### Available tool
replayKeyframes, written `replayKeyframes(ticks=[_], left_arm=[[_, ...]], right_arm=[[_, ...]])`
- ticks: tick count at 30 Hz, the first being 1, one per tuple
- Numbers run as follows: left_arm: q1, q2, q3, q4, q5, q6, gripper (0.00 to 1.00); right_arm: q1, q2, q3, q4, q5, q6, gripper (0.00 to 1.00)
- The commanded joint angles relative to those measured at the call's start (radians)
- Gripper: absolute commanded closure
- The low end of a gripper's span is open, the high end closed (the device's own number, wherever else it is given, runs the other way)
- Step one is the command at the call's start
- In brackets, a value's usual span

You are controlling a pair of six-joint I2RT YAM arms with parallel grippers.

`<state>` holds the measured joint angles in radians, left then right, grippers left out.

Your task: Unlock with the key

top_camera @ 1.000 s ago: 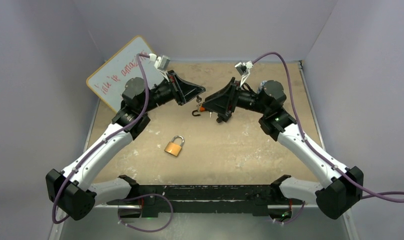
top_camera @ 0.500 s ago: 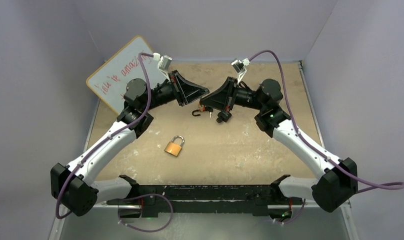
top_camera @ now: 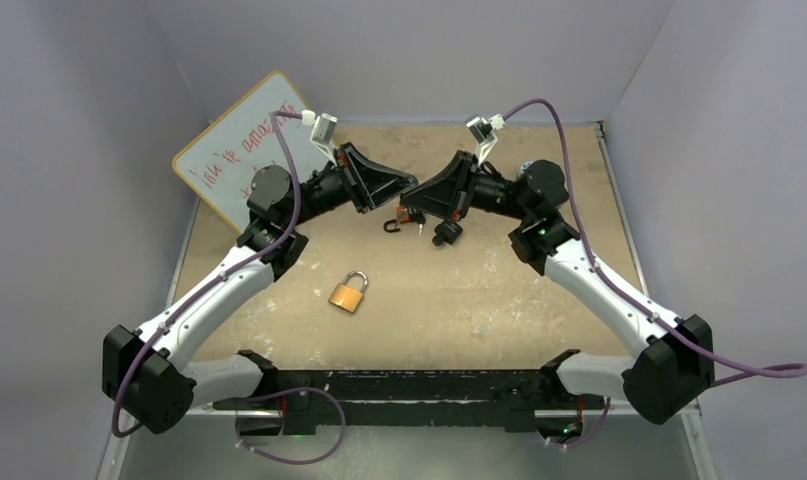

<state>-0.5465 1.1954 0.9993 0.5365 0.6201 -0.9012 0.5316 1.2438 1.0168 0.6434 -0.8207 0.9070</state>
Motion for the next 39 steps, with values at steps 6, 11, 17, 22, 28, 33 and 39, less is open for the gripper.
replayKeyframes(ticks=[6, 11, 17, 22, 28, 33, 39], left_arm=[[0.004, -0.037, -0.014, 0.057, -0.070, 0.005, 1.00], [0.003, -0.039, -0.015, 0.060, -0.076, 0.003, 1.00], [0.004, -0.039, -0.019, 0.074, -0.079, -0.007, 1.00], [0.004, -0.038, -0.032, 0.109, -0.082, -0.038, 1.00], [0.004, -0.036, -0.039, 0.118, -0.083, -0.046, 1.00], [0.003, -0.056, -0.039, 0.013, -0.125, -0.010, 0.56], [0.005, -0.104, -0.073, -0.090, -0.146, 0.022, 0.43]], right_arm=[[0.003, -0.015, -0.023, 0.072, -0.038, 0.029, 0.79], [0.002, -0.014, -0.025, 0.077, -0.046, 0.033, 0.88], [0.002, -0.003, -0.024, 0.082, -0.052, 0.033, 0.93], [0.002, 0.007, -0.012, 0.090, -0.052, 0.033, 1.00], [0.003, 0.004, -0.027, 0.102, -0.044, 0.035, 1.00], [0.002, -0.007, -0.054, 0.095, -0.017, 0.059, 1.00], [0.002, -0.009, -0.067, 0.091, -0.005, 0.059, 1.00]])
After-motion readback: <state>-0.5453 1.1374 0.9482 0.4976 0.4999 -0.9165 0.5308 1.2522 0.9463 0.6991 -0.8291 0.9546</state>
